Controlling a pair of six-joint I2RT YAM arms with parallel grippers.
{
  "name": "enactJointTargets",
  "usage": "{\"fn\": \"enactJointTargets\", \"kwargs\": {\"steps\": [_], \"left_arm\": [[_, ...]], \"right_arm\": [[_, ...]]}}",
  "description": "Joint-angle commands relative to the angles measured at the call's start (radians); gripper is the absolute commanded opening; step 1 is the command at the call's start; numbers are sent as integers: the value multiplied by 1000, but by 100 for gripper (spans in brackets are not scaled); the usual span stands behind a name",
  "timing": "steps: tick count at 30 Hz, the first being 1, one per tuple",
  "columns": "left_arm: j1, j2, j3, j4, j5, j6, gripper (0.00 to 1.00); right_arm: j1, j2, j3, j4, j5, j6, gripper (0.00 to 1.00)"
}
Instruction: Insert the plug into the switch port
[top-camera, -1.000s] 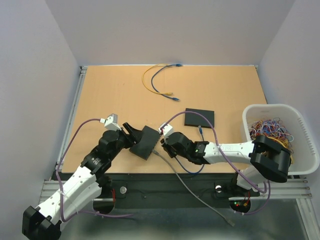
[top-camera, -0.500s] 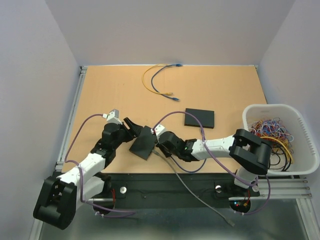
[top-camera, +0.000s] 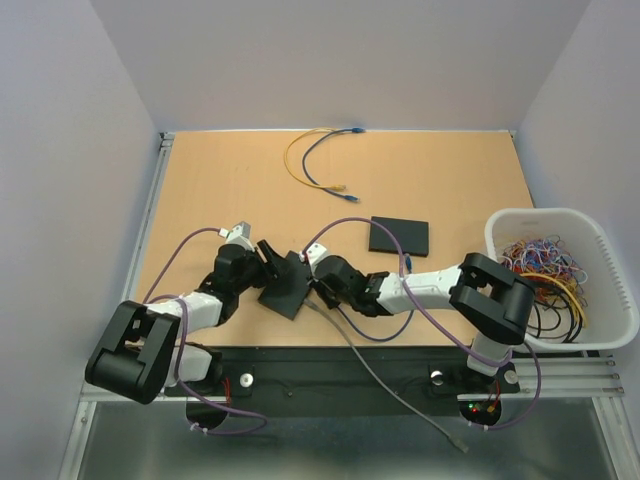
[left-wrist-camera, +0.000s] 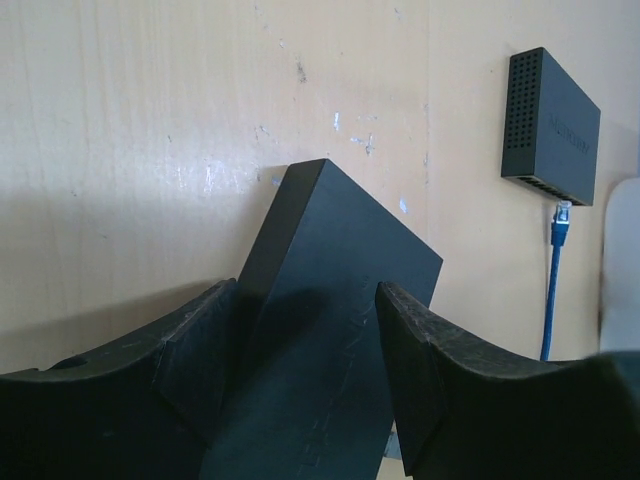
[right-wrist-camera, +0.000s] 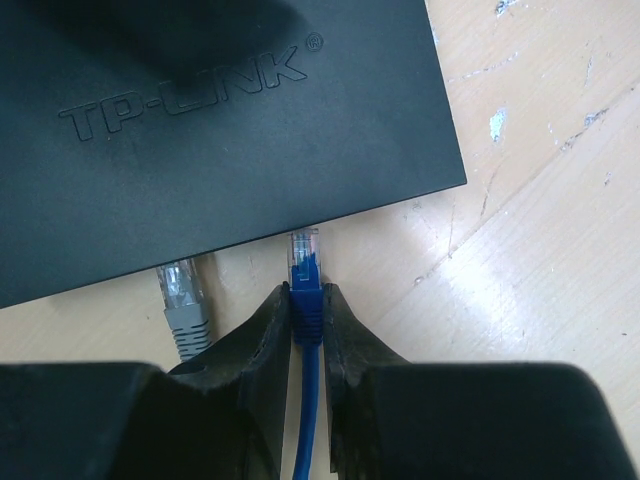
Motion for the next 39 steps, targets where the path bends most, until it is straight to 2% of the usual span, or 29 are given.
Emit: {"fn": "enactJointTargets", "kwargs": {"steps": [1, 9, 20, 39], "left_arm": [[4, 16, 6, 89, 39, 0, 68], [3, 84, 4, 126, 76, 6, 67], [1, 78, -19, 143, 70, -7, 65], [-5, 82, -16, 146, 75, 2, 64]], "right_arm": [[-8, 21, 56, 48, -25, -9, 1], [-8, 30, 91, 47, -51, -12, 0], [-8, 9, 117, 47, -63, -15, 0], [-17, 6, 145, 48, 49, -35, 0]]}}
